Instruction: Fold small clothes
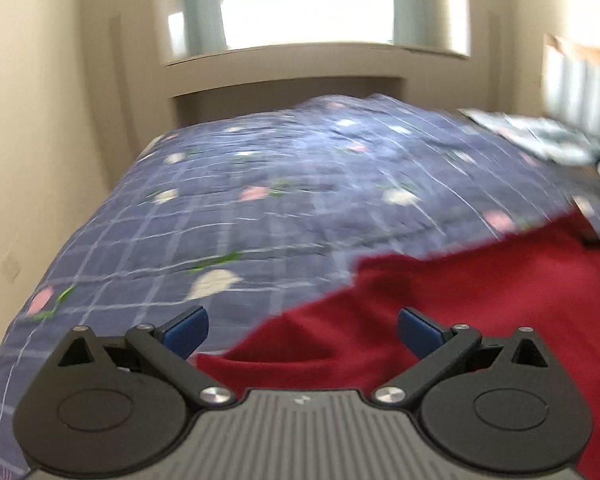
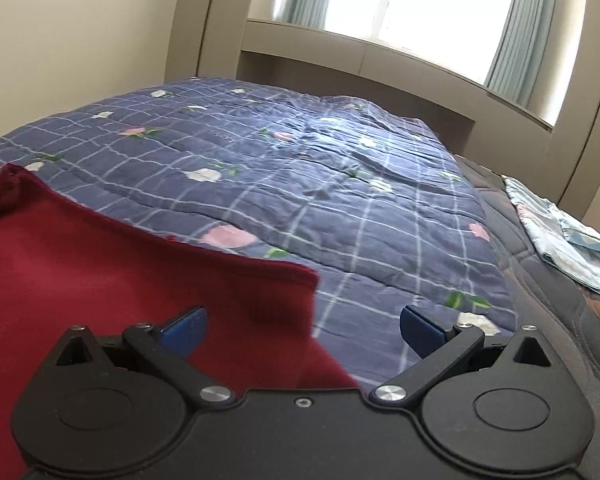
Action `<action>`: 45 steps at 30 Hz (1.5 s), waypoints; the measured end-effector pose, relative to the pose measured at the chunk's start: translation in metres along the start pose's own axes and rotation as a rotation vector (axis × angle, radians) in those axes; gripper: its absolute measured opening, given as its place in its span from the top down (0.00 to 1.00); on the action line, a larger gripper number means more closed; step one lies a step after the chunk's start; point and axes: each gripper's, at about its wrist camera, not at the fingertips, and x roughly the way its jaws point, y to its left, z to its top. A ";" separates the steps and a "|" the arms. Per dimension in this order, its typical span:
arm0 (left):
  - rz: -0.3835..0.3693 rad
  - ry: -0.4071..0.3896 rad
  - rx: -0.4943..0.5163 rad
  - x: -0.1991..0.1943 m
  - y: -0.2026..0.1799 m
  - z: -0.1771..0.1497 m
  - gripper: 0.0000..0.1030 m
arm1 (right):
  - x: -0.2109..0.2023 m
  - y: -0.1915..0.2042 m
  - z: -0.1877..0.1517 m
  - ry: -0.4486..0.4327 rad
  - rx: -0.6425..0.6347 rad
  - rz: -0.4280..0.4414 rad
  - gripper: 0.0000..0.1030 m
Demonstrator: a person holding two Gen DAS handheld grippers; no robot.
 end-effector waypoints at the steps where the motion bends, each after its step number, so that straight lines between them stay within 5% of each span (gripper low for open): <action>1: -0.002 0.008 0.044 0.003 -0.010 -0.001 0.00 | 0.000 0.003 0.000 0.004 -0.004 0.011 0.01; 5: 0.114 0.067 0.124 0.031 -0.032 -0.001 0.00 | 0.006 0.017 -0.005 0.021 -0.062 0.001 0.01; 10: 0.271 0.082 0.055 0.049 -0.015 0.008 0.00 | 0.016 0.013 -0.009 0.031 -0.031 0.003 0.01; 14: 0.316 0.107 -0.006 0.056 0.014 0.006 0.00 | 0.021 0.006 -0.014 0.029 0.019 0.017 0.01; 25: 0.227 0.086 -0.239 0.049 0.056 -0.006 0.00 | 0.016 -0.003 -0.015 -0.003 0.087 0.008 0.01; 29: 0.215 0.048 -0.225 0.036 0.050 -0.005 0.00 | 0.007 -0.007 -0.009 -0.072 0.108 -0.038 0.01; 33: 0.301 0.137 -0.206 0.058 0.045 -0.007 0.00 | 0.030 -0.010 -0.008 0.015 0.139 -0.186 0.01; 39: 0.307 0.151 -0.202 0.063 0.043 -0.010 0.00 | 0.038 -0.014 -0.012 0.046 0.169 -0.161 0.01; 45: 0.302 0.095 -0.233 0.021 0.043 -0.005 0.00 | -0.006 0.005 -0.002 0.031 0.119 -0.194 0.01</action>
